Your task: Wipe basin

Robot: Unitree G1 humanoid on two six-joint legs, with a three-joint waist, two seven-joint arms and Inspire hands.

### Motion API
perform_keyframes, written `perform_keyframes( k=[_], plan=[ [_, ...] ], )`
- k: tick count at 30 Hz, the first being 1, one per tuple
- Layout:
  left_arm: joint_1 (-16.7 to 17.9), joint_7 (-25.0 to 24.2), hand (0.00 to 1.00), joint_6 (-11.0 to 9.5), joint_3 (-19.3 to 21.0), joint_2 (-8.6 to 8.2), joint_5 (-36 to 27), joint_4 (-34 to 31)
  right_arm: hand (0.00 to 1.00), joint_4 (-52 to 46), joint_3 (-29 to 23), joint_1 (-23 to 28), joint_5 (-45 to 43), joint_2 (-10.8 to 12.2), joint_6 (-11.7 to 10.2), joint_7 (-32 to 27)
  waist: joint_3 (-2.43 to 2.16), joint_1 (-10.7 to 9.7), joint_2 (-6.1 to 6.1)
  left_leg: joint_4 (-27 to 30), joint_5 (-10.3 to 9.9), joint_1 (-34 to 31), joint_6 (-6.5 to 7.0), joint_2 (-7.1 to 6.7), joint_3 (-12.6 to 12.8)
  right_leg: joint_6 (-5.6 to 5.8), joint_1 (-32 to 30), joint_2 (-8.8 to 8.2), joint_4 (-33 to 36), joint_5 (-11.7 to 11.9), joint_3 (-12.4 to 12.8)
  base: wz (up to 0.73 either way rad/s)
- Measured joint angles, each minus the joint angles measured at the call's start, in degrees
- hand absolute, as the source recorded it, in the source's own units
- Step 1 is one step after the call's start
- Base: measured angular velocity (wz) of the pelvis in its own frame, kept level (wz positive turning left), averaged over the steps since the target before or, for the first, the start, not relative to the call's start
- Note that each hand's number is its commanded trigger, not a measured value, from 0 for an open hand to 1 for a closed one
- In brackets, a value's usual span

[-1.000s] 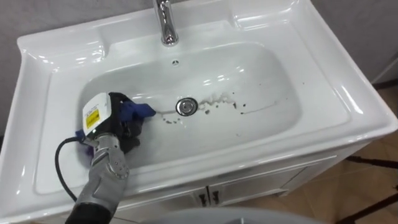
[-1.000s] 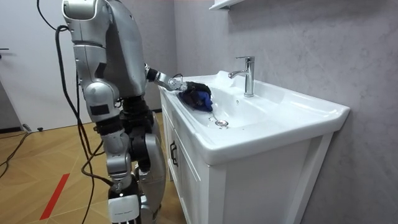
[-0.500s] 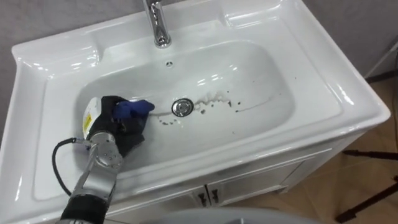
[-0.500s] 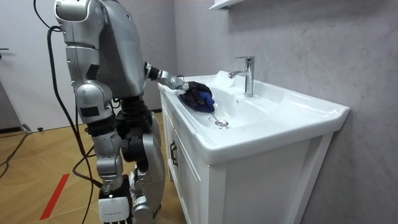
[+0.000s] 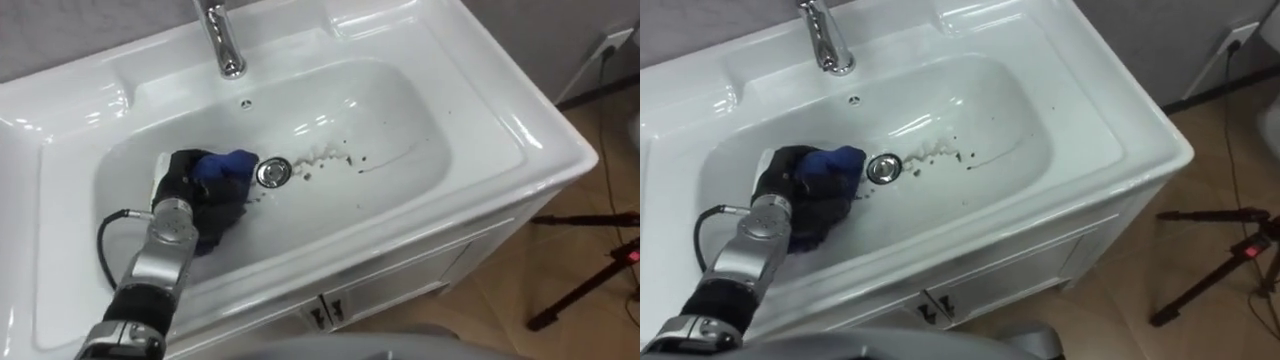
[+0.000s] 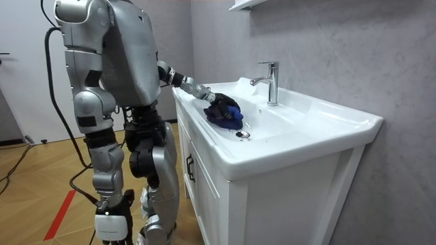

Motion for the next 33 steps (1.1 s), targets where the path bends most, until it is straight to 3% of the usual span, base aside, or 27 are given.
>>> perform_keyframes(
  k=[6,10,14,17,20,24,28,33],
  plan=[
    [-0.16,-1.21,1.0,0.9,-0.05,-0.92,-0.19,0.0,0.0,-1.39,0.0,0.48,-1.29,0.22,1.1,0.41,-0.03,-1.79,0.32,0.04,0.0,0.49,0.0,0.12,1.8,-0.2,-0.44,0.19,0.62,0.16,1.45,-0.17],
    [-2.18,-2.09,1.0,1.67,-0.09,-1.56,-0.12,1.43,0.0,-1.35,0.03,0.89,-1.88,0.24,1.2,0.16,0.05,-2.64,0.21,0.06,0.0,0.56,0.0,0.14,2.58,-0.23,-0.98,0.37,0.98,0.19,2.66,-0.15],
    [-4.26,-2.34,1.0,1.69,-3.27,-2.1,-0.59,3.57,0.0,-1.37,0.02,1.17,-1.84,0.27,2.0,-0.29,0.1,-4.91,0.1,-0.01,-0.01,0.57,0.0,0.11,2.6,-0.22,-1.02,0.37,0.76,0.19,2.73,0.0],
    [-5.0,-2.74,1.0,1.69,-4.62,-2.91,-1.61,3.56,0.0,-1.37,0.0,1.36,-1.83,0.41,2.44,-0.34,0.11,-5.42,0.09,-0.02,-0.01,0.72,0.0,0.12,3.04,-0.21,-1.29,0.56,0.55,0.18,3.62,-0.12],
    [-5.27,-3.01,1.0,1.68,-4.63,-3.79,-1.75,3.56,0.0,-1.52,-0.01,1.77,-1.34,0.52,2.49,-0.29,0.11,-6.42,0.09,0.0,-0.01,0.7,0.0,0.14,3.17,-0.2,-1.49,0.68,0.71,0.18,4.05,-0.08],
    [-6.38,-3.51,1.0,1.68,-4.73,-3.89,-2.79,3.56,0.0,-1.31,-0.12,1.88,-1.33,0.9,3.15,-0.27,0.08,-6.99,0.2,0.01,0.0,-0.01,0.0,0.13,3.19,-0.2,-2.86,0.78,1.65,0.18,4.31,-0.03],
    [-7.13,-3.4,1.0,1.68,-6.27,-4.16,-2.85,3.89,0.0,-1.5,-0.1,1.82,-1.41,0.95,3.32,-0.33,0.05,-8.8,0.36,0.0,0.0,-0.18,0.0,0.09,4.18,-0.19,-3.17,0.79,1.86,0.18,4.79,-0.04],
    [-11.23,-3.5,1.0,1.72,-10.0,-4.78,-7.09,4.68,0.0,-1.65,0.03,1.83,-0.1,0.64,3.67,-0.21,0.29,-9.62,0.89,-0.04,-0.01,-0.24,0.0,-0.01,4.85,0.06,-3.55,0.85,1.9,0.34,5.63,-0.08]
  ],
)
